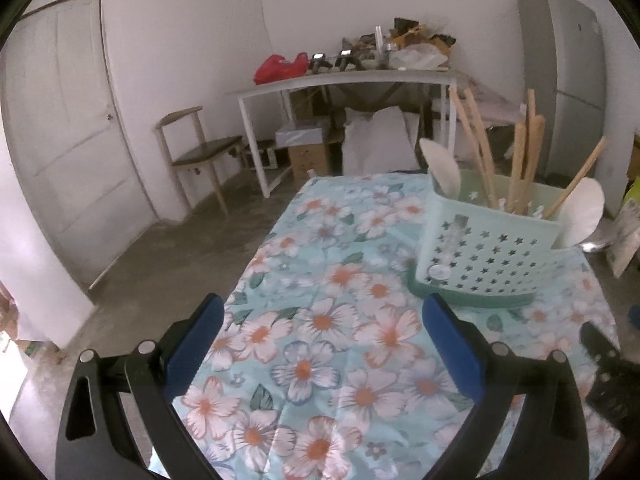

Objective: Organize utensils

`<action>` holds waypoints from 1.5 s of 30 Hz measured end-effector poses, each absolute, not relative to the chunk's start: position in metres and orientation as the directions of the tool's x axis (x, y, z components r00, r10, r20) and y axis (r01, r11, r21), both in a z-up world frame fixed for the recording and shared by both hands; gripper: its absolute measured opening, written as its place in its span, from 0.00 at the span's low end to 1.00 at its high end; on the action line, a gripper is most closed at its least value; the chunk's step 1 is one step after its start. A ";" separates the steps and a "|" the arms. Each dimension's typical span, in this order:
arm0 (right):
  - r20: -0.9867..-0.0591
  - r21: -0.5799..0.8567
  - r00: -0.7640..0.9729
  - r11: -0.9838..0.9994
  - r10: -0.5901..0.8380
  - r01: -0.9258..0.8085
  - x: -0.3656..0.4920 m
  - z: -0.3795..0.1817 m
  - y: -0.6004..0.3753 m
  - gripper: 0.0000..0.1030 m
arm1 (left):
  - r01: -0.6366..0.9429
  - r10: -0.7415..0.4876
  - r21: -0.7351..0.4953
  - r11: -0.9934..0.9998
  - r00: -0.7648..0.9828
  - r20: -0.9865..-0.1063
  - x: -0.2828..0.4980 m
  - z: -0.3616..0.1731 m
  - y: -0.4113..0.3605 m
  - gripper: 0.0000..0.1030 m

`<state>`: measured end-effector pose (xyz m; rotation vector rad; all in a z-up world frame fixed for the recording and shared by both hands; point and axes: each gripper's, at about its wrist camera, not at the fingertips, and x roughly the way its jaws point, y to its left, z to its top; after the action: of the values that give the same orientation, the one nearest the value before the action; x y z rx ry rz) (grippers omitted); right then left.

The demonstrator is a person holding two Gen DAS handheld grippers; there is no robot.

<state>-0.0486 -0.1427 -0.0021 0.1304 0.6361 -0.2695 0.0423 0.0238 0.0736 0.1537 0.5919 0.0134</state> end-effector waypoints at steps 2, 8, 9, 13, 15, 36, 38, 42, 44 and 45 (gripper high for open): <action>-0.600 0.040 0.769 0.952 -0.220 0.303 -0.051 -0.002 -0.147 0.87 | 0.022 0.064 0.145 0.989 0.821 -0.567 0.044 0.073 0.026 0.95; -0.600 0.044 0.766 0.946 -0.232 0.321 -0.053 0.001 -0.152 0.87 | 0.007 0.061 0.115 0.993 0.817 -0.574 0.045 0.075 0.031 0.95; -0.599 0.044 0.766 0.946 -0.233 0.322 -0.053 0.002 -0.152 0.87 | 0.008 0.058 0.111 0.994 0.817 -0.574 0.045 0.075 0.031 0.95; -0.590 0.040 0.772 0.946 -0.237 0.321 -0.053 0.005 -0.151 0.87 | 0.020 0.041 0.099 0.995 0.817 -0.574 0.044 0.077 0.031 0.95; -0.586 0.039 0.775 0.947 -0.238 0.320 -0.053 0.007 -0.151 0.88 | 0.025 0.035 0.097 0.995 0.820 -0.571 0.043 0.078 0.029 0.95; -0.568 0.031 0.785 0.947 -0.247 0.320 -0.054 0.015 -0.152 0.88 | 0.064 -0.003 0.090 0.994 0.829 -0.559 0.042 0.084 0.022 0.95; -0.568 0.030 0.784 0.946 -0.248 0.322 -0.054 0.014 -0.151 0.88 | 0.069 -0.007 0.089 0.994 0.827 -0.562 0.042 0.084 0.021 0.95; -0.568 0.029 0.784 0.946 -0.249 0.322 -0.054 0.014 -0.151 0.88 | 0.070 -0.008 0.090 0.993 0.827 -0.562 0.041 0.084 0.021 0.95; -0.567 0.028 0.785 0.947 -0.249 0.321 -0.054 0.015 -0.151 0.88 | 0.069 -0.007 0.090 0.994 0.828 -0.561 0.041 0.084 0.021 0.95; -0.568 0.030 0.785 0.947 -0.248 0.321 -0.054 0.014 -0.151 0.88 | 0.069 -0.007 0.088 0.994 0.828 -0.561 0.042 0.084 0.021 0.95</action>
<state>-0.0538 -0.1510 0.0143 0.1276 0.5937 -0.3080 0.0416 0.0211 0.0842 0.1065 0.5940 -0.0404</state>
